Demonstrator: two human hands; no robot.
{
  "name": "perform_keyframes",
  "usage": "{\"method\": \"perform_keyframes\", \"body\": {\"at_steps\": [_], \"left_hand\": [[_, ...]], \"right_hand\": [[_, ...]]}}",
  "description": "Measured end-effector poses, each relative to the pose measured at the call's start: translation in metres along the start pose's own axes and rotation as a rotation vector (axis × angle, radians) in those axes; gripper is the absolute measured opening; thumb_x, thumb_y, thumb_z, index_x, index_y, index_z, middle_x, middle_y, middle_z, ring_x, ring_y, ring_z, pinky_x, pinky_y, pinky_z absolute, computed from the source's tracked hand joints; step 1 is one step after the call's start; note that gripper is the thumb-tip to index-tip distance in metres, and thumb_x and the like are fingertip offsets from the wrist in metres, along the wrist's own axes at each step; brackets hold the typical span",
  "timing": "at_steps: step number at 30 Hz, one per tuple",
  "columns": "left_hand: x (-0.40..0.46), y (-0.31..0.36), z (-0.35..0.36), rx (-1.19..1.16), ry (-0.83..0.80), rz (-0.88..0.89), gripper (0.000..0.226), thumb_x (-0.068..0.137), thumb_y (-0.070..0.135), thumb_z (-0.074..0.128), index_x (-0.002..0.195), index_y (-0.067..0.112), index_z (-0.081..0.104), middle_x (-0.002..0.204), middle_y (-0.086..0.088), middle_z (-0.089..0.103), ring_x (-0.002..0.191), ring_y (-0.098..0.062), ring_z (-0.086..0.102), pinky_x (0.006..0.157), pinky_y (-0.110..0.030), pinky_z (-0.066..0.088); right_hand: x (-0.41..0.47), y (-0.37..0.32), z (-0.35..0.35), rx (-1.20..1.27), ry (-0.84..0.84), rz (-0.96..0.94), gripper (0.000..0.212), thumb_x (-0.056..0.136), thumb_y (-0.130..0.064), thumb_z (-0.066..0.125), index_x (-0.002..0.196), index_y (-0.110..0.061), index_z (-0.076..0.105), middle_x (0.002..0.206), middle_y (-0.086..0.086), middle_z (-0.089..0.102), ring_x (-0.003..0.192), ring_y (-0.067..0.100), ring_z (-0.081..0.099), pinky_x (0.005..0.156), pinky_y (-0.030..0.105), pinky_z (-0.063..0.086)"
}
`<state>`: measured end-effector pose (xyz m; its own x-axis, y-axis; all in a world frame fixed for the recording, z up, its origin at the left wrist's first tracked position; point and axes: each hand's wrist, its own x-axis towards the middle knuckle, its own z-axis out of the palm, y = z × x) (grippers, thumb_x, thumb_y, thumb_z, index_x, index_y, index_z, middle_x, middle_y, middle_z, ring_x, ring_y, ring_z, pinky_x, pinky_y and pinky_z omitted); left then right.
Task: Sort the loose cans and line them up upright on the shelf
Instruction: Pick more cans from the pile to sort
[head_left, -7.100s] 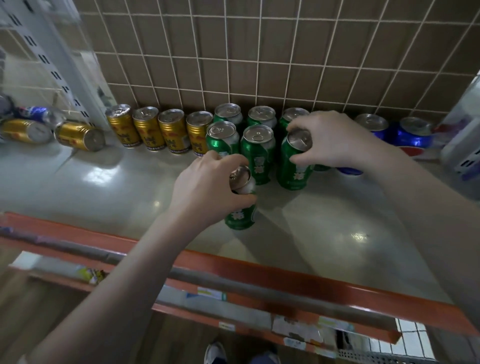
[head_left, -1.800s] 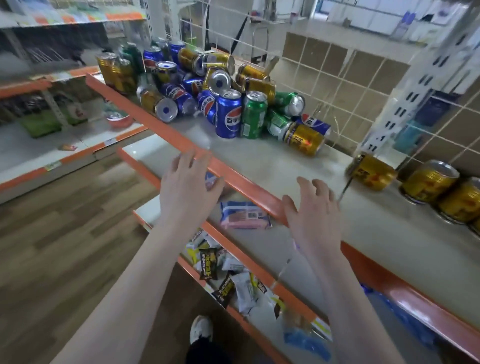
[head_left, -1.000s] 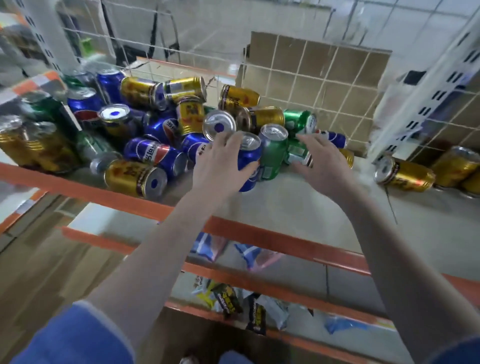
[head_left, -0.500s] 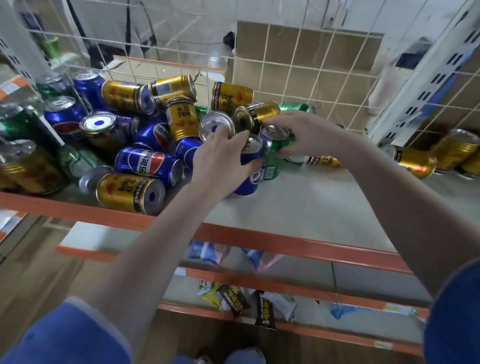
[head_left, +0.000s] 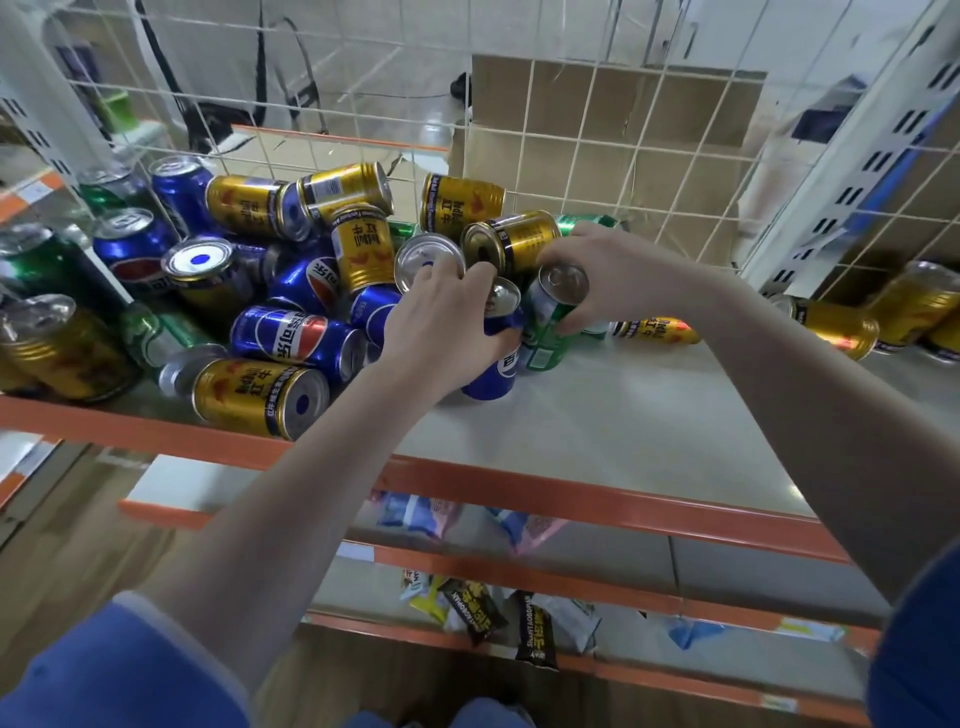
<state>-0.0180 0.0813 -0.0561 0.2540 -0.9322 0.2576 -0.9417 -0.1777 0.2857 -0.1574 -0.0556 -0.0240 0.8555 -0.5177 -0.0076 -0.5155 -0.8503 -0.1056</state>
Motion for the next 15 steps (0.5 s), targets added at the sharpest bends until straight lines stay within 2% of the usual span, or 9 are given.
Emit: {"method": "perform_keyframes", "body": {"at_steps": [5,9,11,15], "left_hand": [[0.009,0.006,-0.002,0.174,-0.044,0.041,0.062,0.082,0.048,0.067,0.128,0.013,0.044,0.115,-0.012,0.045,0.103,-0.026,0.046,0.07,-0.029,0.036],[0.014,0.014,0.002,0.266,-0.028,0.015,0.058,0.082,0.034,0.072,0.126,0.012,0.042,0.105,-0.01,0.044,0.09,-0.023,0.044,0.068,-0.03,0.035],[0.015,0.017,0.001,0.284,-0.015,0.042,0.062,0.081,0.039,0.071,0.127,0.011,0.041,0.104,-0.011,0.05,0.091,-0.025,0.05,0.067,-0.031,0.036],[0.017,0.017,-0.003,0.267,-0.046,0.109,0.069,0.073,0.055,0.071,0.121,0.013,0.045,0.101,-0.008,0.059,0.088,-0.024,0.055,0.066,-0.032,0.039]], "right_hand": [[-0.029,0.001,-0.005,-0.02,-0.029,0.054,0.054,0.068,-0.035,0.078,0.115,-0.022,0.056,0.1,-0.002,0.052,0.089,0.017,0.046,0.072,0.026,0.037],[-0.054,0.007,-0.007,0.021,-0.074,0.144,0.052,0.071,-0.037,0.077,0.116,-0.024,0.055,0.095,-0.006,0.054,0.082,0.014,0.05,0.056,0.016,0.033],[-0.066,0.012,-0.008,0.038,-0.095,0.161,0.051,0.072,-0.036,0.077,0.116,-0.024,0.055,0.097,-0.007,0.056,0.082,0.013,0.052,0.058,0.014,0.037],[-0.083,0.025,-0.006,0.048,-0.099,0.187,0.054,0.069,-0.037,0.077,0.117,-0.026,0.053,0.102,-0.006,0.056,0.089,0.016,0.052,0.073,0.026,0.044]]}}
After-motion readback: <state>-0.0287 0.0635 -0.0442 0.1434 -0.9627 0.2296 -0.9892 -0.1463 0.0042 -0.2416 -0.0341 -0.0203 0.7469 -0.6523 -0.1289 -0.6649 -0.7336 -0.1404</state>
